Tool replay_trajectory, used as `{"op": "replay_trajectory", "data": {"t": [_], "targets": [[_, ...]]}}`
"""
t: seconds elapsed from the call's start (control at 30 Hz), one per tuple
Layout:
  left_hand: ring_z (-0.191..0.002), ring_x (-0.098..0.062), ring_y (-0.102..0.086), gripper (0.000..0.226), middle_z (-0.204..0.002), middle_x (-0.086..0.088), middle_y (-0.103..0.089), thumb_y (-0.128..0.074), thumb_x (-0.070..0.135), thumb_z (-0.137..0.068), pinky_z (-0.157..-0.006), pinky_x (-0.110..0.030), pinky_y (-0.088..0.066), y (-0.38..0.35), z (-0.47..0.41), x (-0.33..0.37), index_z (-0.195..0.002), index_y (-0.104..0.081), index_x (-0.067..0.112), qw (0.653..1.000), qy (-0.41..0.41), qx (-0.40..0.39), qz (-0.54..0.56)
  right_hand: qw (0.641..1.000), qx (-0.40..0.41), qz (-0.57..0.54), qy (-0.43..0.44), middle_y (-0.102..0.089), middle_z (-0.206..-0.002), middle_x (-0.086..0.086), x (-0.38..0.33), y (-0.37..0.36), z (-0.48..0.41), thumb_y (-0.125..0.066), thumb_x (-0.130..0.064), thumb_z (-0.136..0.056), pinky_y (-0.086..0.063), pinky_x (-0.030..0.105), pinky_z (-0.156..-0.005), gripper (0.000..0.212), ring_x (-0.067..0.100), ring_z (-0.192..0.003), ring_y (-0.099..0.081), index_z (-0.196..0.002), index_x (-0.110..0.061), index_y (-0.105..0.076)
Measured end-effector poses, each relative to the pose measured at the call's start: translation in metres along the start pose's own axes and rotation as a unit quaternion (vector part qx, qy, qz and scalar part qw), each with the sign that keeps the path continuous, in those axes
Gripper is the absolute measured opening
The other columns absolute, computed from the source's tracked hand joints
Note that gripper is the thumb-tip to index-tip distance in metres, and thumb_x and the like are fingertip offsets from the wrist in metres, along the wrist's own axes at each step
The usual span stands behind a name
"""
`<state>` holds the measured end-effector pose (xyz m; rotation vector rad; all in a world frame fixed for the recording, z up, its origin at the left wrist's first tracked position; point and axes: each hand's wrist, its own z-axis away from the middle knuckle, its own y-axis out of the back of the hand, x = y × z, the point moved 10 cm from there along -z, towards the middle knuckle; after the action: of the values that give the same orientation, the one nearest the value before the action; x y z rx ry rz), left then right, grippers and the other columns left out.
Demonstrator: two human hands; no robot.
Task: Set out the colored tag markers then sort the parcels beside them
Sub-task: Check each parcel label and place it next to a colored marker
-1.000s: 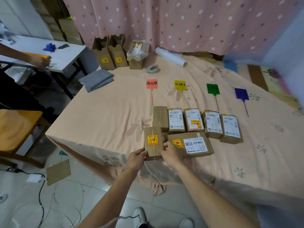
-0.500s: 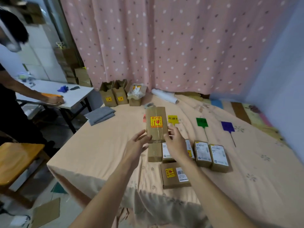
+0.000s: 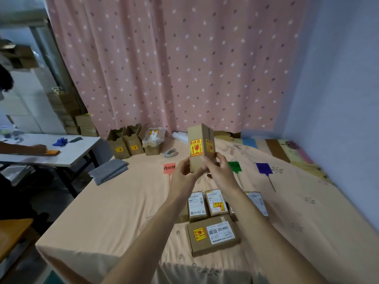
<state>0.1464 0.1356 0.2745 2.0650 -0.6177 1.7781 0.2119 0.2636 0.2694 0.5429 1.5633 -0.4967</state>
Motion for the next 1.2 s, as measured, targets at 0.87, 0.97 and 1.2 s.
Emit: {"op": "replay_trajectory", "data": {"t": [0.87,0.97,1.2], "targets": [[-0.095,-0.001,-0.069,0.078,-0.107,0.015,-0.069,-0.086,0.054,-0.062,-0.082,-0.029,-0.058,-0.002,-0.011,-0.017,-0.126,-0.051,0.026,0.995,0.038,0.027,-0.084,0.999,-0.035,0.006,-0.012,-0.076,-0.104,-0.019,0.001,0.008,0.012,-0.058,-0.064,-0.088,-0.055,0.02,-0.073,0.028,0.001,-0.096,-0.072,-0.109,-0.048,-0.067],[-0.1,0.011,-0.063,0.08,-0.113,0.026,-0.064,-0.084,0.053,-0.068,-0.081,-0.02,-0.055,-0.009,-0.009,-0.011,-0.135,-0.047,0.032,0.993,-0.01,0.009,-0.116,0.999,-0.022,0.033,0.012,-0.07,-0.116,-0.018,0.0,0.006,0.009,-0.07,-0.05,-0.084,-0.057,0.017,-0.069,0.046,0.001,-0.1,-0.069,-0.127,-0.04,-0.056],[-0.109,-0.005,-0.067,0.07,-0.126,0.006,-0.069,-0.073,0.054,-0.082,-0.092,-0.03,-0.056,-0.001,-0.006,-0.012,-0.143,-0.051,0.027,0.999,0.014,-0.008,-0.036,0.961,-0.032,-0.258,-0.097,-0.077,-0.114,0.011,0.028,0.014,0.002,-0.068,-0.027,-0.092,-0.063,0.042,-0.081,0.025,0.028,-0.103,-0.075,-0.117,-0.026,-0.071]]}}
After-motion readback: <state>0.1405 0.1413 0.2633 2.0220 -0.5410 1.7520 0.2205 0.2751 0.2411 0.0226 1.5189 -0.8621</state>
